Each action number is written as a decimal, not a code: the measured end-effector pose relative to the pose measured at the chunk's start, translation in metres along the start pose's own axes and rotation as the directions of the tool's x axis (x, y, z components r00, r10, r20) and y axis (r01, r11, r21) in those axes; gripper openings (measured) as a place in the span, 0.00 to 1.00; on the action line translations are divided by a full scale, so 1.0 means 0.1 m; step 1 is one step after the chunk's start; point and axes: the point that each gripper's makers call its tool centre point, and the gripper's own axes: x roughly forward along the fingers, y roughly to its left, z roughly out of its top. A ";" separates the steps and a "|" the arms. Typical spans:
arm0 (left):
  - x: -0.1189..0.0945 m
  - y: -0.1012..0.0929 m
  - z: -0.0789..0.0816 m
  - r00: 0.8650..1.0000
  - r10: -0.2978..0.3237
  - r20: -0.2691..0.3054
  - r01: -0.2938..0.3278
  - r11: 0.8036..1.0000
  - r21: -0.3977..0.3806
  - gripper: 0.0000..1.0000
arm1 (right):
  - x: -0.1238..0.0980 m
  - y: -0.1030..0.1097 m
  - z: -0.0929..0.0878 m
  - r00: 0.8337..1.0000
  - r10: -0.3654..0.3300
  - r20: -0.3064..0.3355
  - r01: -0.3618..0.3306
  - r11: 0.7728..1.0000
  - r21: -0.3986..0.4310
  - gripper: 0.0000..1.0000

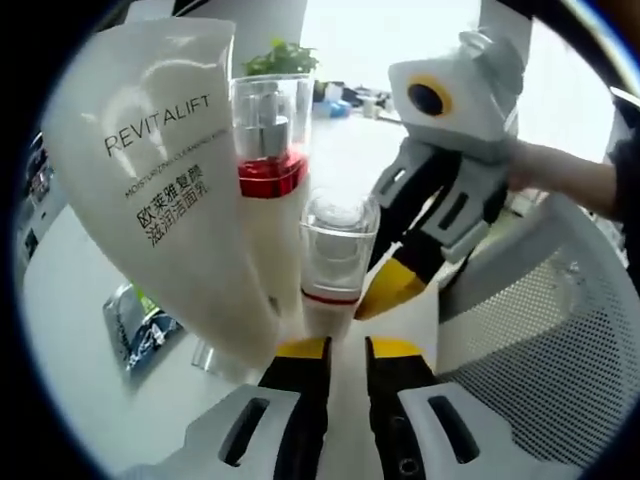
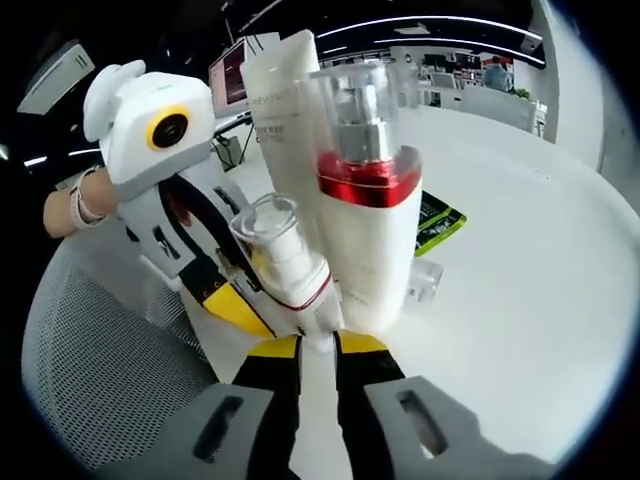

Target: Arrange the skincare products in the storage area until every visible bottle or jar stands upright without overlapping.

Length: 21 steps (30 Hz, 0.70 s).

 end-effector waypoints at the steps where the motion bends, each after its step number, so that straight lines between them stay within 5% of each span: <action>1: 0.00 0.01 0.01 1.000 0.003 0.002 -0.003 1.000 -0.001 0.10 | 0.00 -0.01 0.00 1.000 -0.002 0.001 0.002 1.000 0.001 0.12; 21: 0.02 0.07 0.03 1.000 0.017 0.011 -0.017 1.000 -0.013 0.10 | 0.03 -0.06 -0.01 1.000 -0.012 -0.006 0.012 0.999 0.029 0.11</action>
